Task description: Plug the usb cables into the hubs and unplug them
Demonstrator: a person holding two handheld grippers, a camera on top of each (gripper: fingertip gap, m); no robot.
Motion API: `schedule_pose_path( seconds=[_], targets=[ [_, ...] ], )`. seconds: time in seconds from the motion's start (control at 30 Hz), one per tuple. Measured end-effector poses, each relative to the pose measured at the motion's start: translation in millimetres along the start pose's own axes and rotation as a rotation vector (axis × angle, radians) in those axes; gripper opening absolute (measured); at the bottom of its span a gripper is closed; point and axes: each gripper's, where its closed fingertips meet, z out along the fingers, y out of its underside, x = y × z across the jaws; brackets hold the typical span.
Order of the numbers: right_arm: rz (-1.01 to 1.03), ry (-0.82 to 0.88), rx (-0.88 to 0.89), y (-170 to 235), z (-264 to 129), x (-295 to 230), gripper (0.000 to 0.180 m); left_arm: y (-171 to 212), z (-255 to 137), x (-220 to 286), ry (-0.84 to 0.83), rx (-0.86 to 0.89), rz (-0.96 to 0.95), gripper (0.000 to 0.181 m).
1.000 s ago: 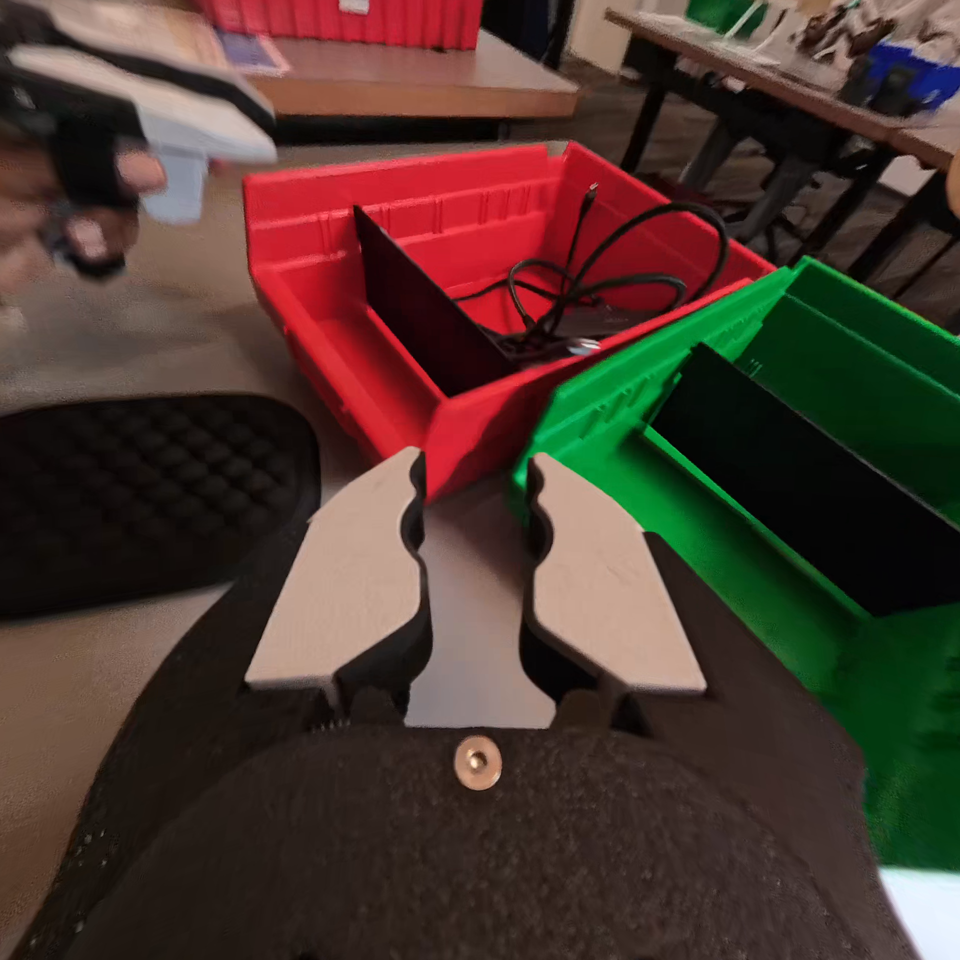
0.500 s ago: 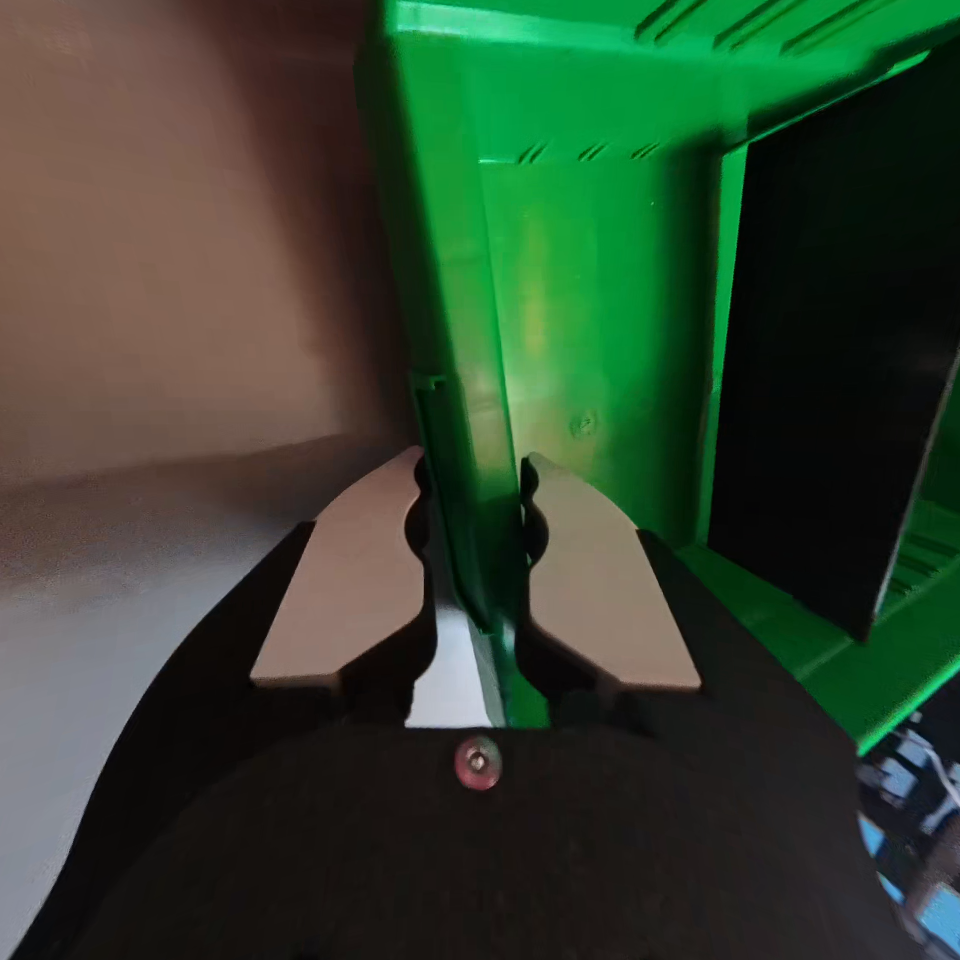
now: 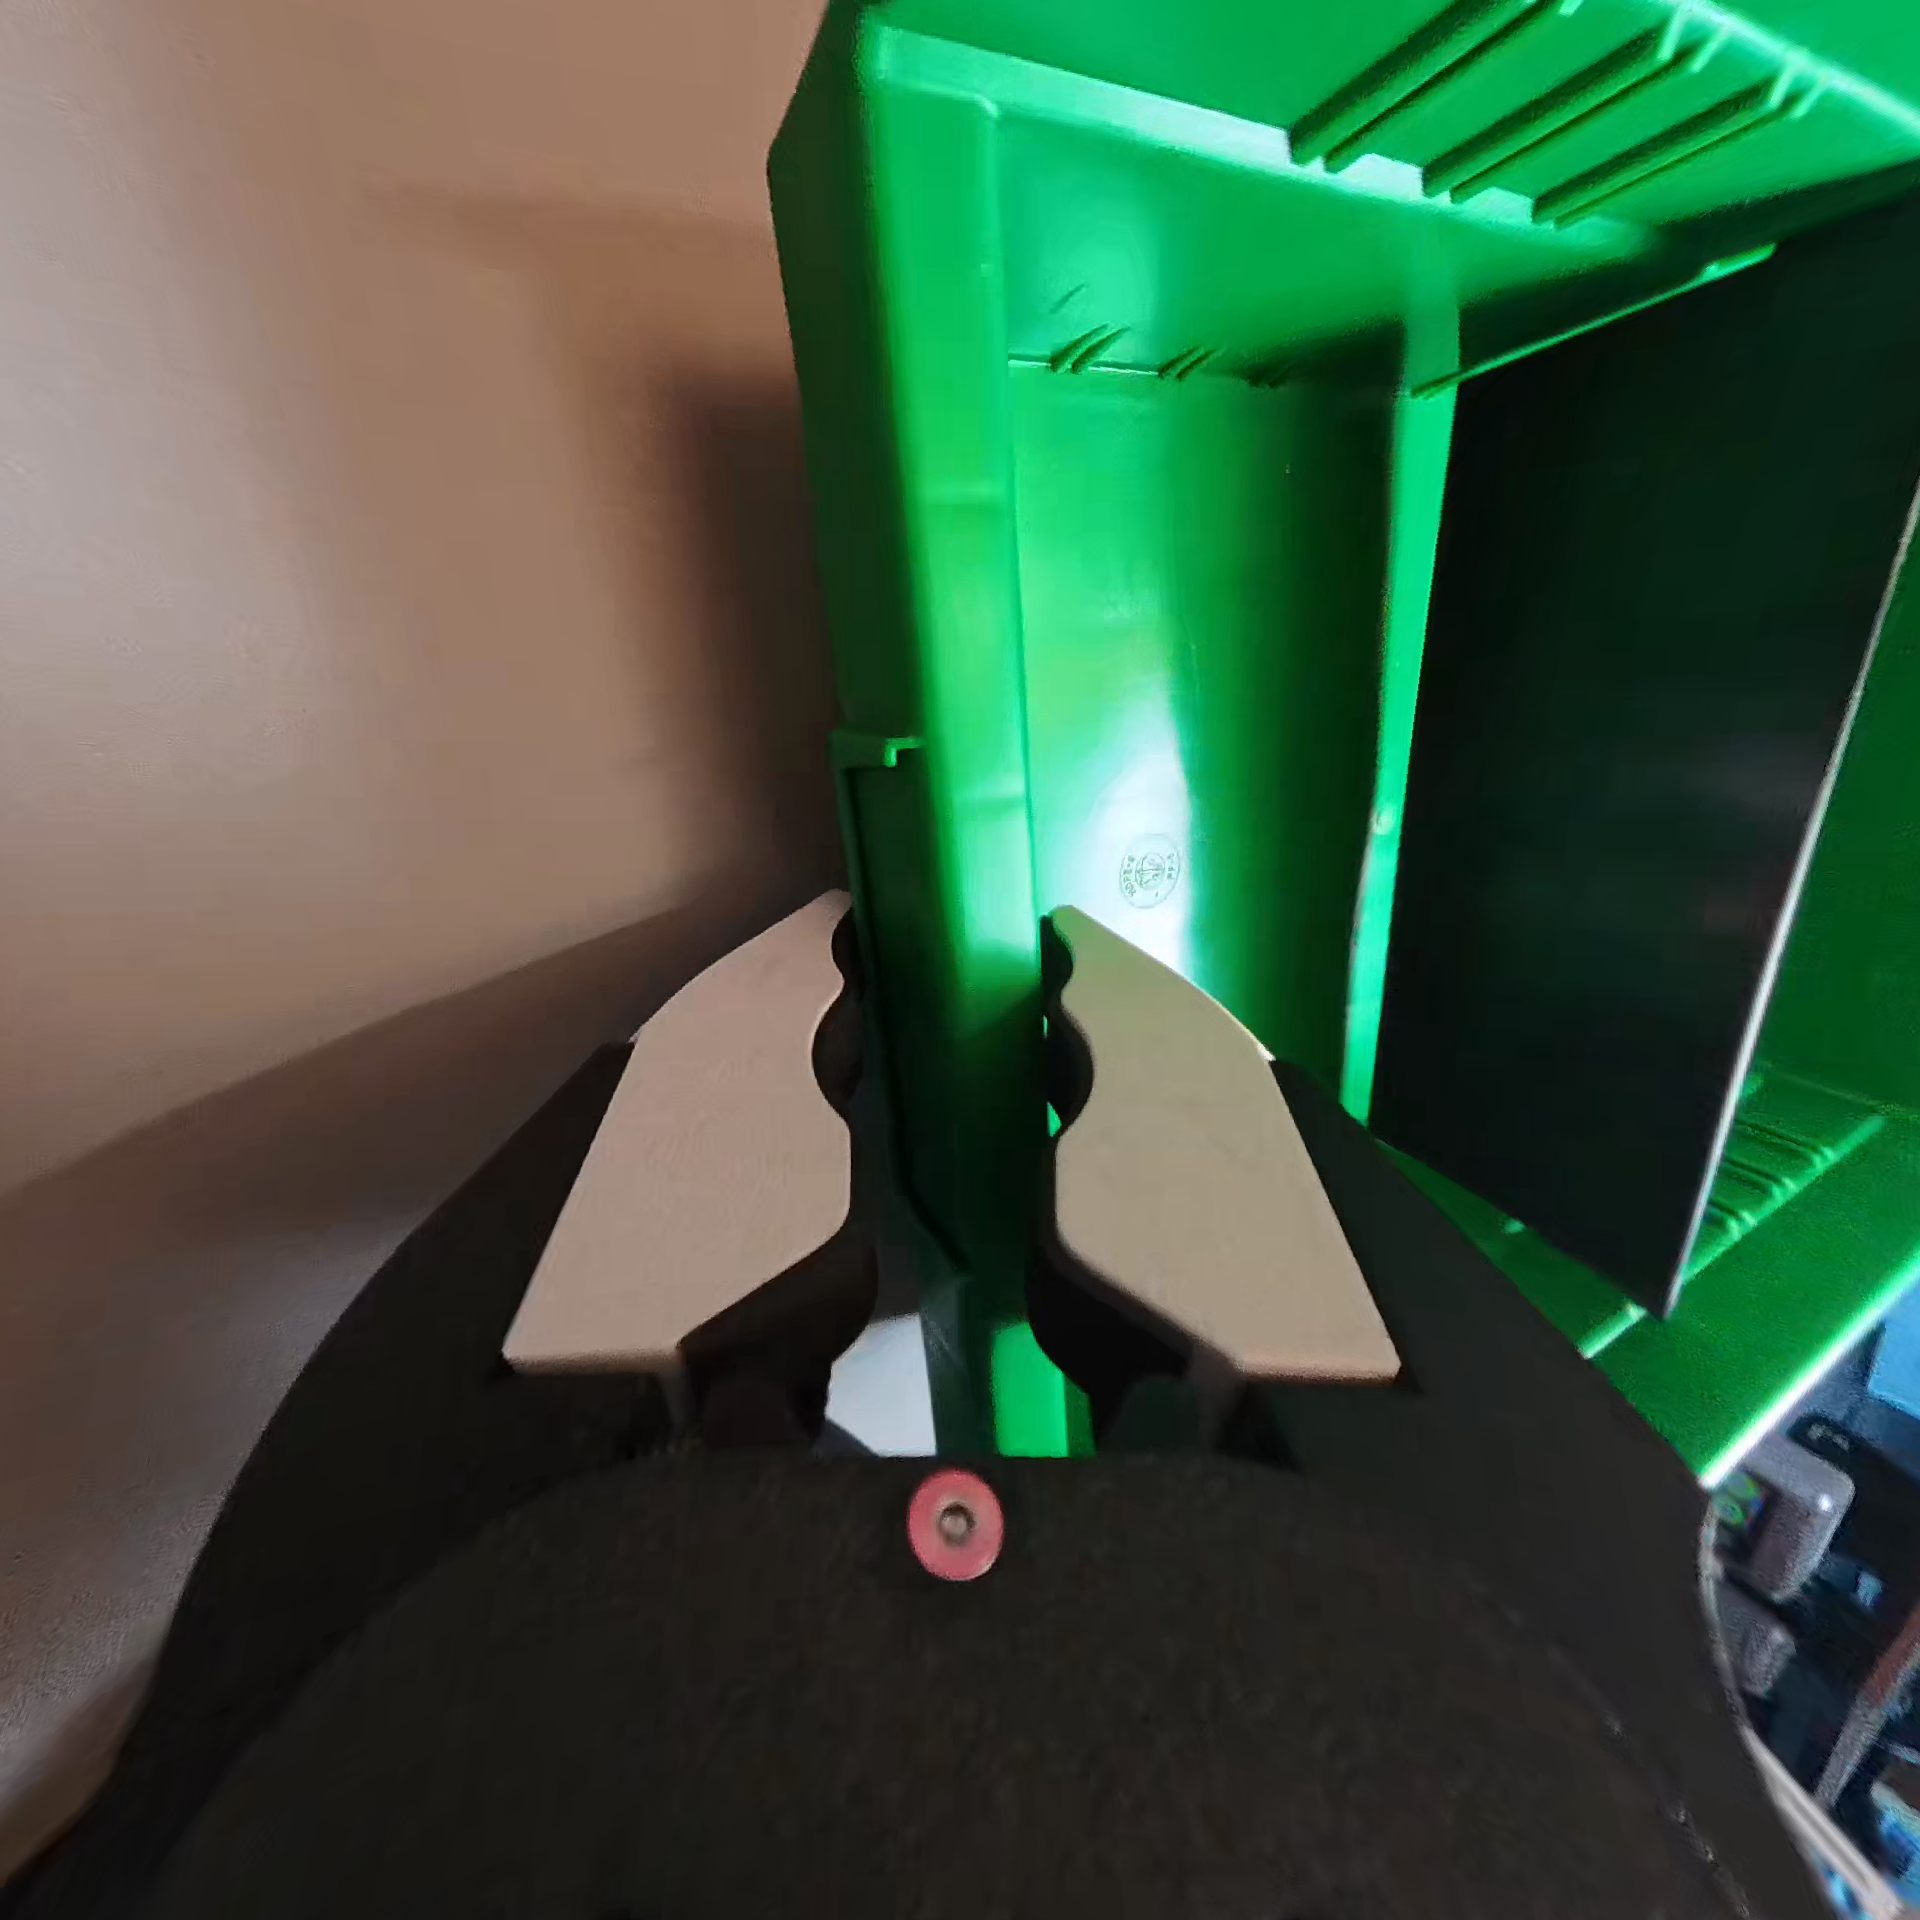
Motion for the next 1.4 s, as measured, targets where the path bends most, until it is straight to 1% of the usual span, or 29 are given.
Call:
schedule_pose_path(
  seconds=[0.1, 0.23, 0.3, 0.4, 0.5, 0.6, 0.67, 0.77, 0.8, 0.87, 0.9, 0.97, 1.03, 1.1, 1.2, 1.3, 1.4],
  targets=[
    [0.025, 0.022, -0.042, 21.7, 8.8, 27.1, 0.031, 4.3, 4.6, -20.5, -0.021, -0.004, -0.026, 0.028],
    [0.047, 0.024, -0.063, 37.0, 21.0, 56.1, 0.031, 12.8, 9.9, -49.0, -0.037, -0.008, -0.014, 0.027],
    [0.064, 0.021, -0.064, 41.2, 26.2, 67.3, 0.032, 18.0, 12.0, -62.3, -0.032, 0.007, 0.009, 0.027],
    [0.093, 0.025, -0.056, 44.8, 31.7, 78.7, 0.033, 22.0, 15.9, -79.8, -0.022, 0.037, -0.014, 0.029],
    [0.150, 0.049, 0.004, 41.3, 32.0, 82.6, 0.037, 23.2, 18.4, -97.2, -0.080, 0.050, -0.023, 0.032],
    [0.248, 0.071, 0.204, 21.4, 12.2, 83.0, 0.040, 23.8, 16.8, -106.1, -0.117, 0.070, -0.082, 0.039],
    [0.318, 0.093, 0.378, 6.9, -8.9, 84.6, 0.040, 11.9, 7.1, -103.6, -0.080, 0.173, -0.146, 0.043],
    [0.406, 0.160, 0.643, -8.4, -42.9, 90.1, 0.038, -16.8, -21.0, -106.9, -0.011, 0.377, -0.275, 0.043],
    [0.445, 0.173, 0.728, -11.8, -52.2, 91.5, 0.037, -24.6, -30.7, -115.7, -0.024, 0.431, -0.317, 0.043],
    [0.520, 0.173, 0.876, -16.5, -63.5, 92.5, 0.032, -33.4, -44.7, -142.9, -0.078, 0.481, -0.411, 0.041],
    [0.546, 0.163, 0.927, -17.5, -66.0, 92.0, 0.029, -36.2, -49.4, -158.5, -0.094, 0.491, -0.470, 0.041],
    [0.578, 0.136, 0.974, -17.9, -68.5, 90.9, 0.027, -39.3, -54.9, -193.6, -0.116, 0.502, -0.601, 0.040],
    [0.589, 0.126, 0.985, -15.9, -70.7, 90.8, 0.027, -34.4, -50.7, -230.1, -0.149, 0.464, -0.715, 0.039],
    [0.603, 0.111, 0.994, -12.9, -70.0, 88.8, 0.024, -27.7, -37.7, -258.2, -0.145, 0.408, -0.811, 0.039],
    [0.634, 0.064, 1.005, -8.8, -65.8, 84.7, 0.022, -18.6, -10.4, -285.3, -0.135, 0.309, -0.894, 0.039],
    [0.635, 0.050, 1.011, -8.4, -65.4, 83.6, 0.021, -11.3, 21.5, -296.8, -0.112, 0.205, -0.934, 0.041],
    [0.633, 0.031, 1.020, -10.3, -65.8, 81.8, 0.020, -14.2, 51.2, -290.1, 0.004, 0.125, -0.970, 0.052]
  ],
)
